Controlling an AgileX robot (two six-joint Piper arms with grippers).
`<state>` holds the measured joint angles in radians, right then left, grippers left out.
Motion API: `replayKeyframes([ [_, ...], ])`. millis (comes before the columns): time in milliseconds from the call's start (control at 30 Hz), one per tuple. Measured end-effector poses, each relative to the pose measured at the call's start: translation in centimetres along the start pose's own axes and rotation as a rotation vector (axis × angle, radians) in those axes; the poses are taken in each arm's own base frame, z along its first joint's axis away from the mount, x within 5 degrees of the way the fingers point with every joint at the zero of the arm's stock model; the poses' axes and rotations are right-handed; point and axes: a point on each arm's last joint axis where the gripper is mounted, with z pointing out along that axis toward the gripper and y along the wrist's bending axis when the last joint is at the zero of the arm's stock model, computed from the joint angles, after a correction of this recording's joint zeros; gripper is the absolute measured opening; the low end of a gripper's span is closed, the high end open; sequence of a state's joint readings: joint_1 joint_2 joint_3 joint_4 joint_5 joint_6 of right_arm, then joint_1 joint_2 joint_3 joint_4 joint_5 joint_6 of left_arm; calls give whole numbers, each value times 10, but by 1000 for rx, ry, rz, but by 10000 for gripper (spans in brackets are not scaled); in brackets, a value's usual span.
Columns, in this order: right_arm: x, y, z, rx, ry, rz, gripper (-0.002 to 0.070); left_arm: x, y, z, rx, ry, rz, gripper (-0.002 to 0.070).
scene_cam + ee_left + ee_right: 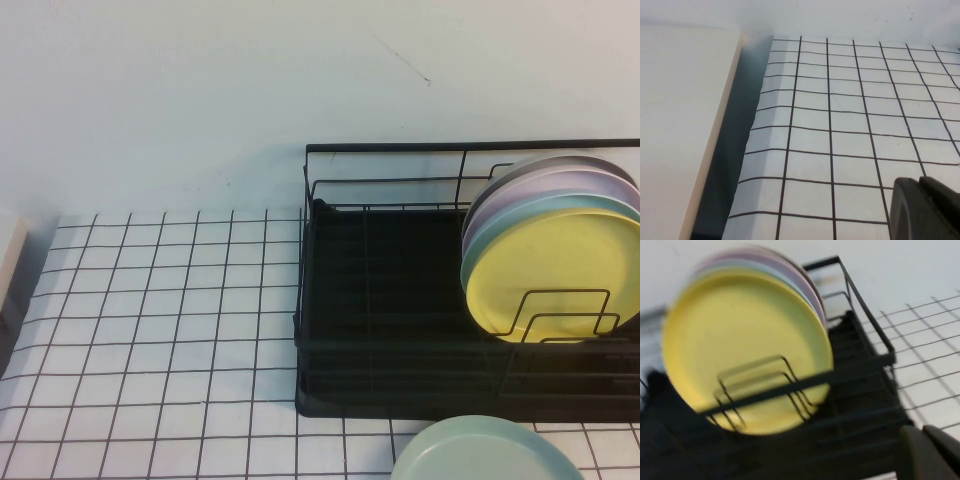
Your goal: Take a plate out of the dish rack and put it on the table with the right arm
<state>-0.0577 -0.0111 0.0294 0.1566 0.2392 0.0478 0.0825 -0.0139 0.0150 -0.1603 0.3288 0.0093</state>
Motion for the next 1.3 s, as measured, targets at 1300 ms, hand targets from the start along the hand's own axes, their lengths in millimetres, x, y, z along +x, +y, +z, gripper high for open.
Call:
replayKeyframes([
  [1300, -212, 79, 37, -542, 549, -720, 120, 0, 0, 0, 0, 0, 0, -3],
])
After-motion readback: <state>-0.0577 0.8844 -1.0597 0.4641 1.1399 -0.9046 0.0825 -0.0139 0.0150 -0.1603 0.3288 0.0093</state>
